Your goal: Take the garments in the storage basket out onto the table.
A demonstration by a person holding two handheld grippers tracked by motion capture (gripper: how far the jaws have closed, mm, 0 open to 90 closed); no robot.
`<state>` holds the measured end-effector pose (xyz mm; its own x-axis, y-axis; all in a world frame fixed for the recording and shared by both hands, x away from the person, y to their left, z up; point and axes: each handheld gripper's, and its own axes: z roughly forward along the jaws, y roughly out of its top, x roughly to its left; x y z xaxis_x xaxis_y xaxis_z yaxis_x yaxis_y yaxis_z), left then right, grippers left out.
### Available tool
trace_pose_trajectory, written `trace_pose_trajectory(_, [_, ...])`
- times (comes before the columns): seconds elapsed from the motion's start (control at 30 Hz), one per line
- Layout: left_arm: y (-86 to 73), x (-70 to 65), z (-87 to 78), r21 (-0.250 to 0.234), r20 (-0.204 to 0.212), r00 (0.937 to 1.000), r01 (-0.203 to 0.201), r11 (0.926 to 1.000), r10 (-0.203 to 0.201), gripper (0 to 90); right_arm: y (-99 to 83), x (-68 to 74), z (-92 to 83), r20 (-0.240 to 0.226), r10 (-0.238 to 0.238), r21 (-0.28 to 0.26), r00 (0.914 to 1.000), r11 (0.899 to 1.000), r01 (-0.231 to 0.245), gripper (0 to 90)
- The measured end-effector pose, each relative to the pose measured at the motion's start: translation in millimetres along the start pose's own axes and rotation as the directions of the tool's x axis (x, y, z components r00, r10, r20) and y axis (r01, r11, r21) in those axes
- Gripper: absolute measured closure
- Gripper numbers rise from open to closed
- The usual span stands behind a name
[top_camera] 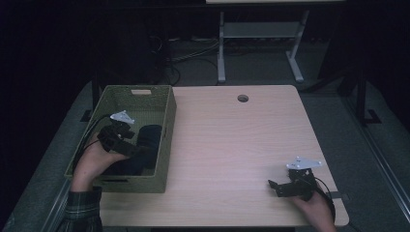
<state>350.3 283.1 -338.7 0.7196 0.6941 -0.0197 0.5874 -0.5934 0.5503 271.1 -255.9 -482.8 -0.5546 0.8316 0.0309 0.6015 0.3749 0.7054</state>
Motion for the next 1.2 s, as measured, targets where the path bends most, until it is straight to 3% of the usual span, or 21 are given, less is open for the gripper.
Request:
trace_pose_trajectory(0.63, [-9.5,10.2,26.3,0.101,0.036,0.9981,0.046,0.9938,-0.049,15.0,0.0,0.0,0.1,0.002,0.0,0.0,1.0,1.0,0.0,3.0])
trace_pose_trajectory(0.83, [-9.2,8.1,34.5,0.134,0.059,0.9976,0.029,0.9906,-0.037,14.9,0.0,0.0,0.1,0.002,0.0,0.0,1.0,1.0,0.0,3.0])
trace_pose_trajectory(1.03, [-11.1,7.9,45.3,0.202,0.053,0.9983,0.012,0.9793,-0.023,14.9,0.0,-0.1,0.1,0.002,0.0,0.0,1.0,1.0,0.0,3.0])
trace_pose_trajectory(1.2, [-14.2,11.2,51.3,0.228,0.046,0.9986,0.015,0.9735,-0.026,14.9,0.0,0.0,0.1,0.002,0.0,0.0,1.0,1.0,0.0,3.0])
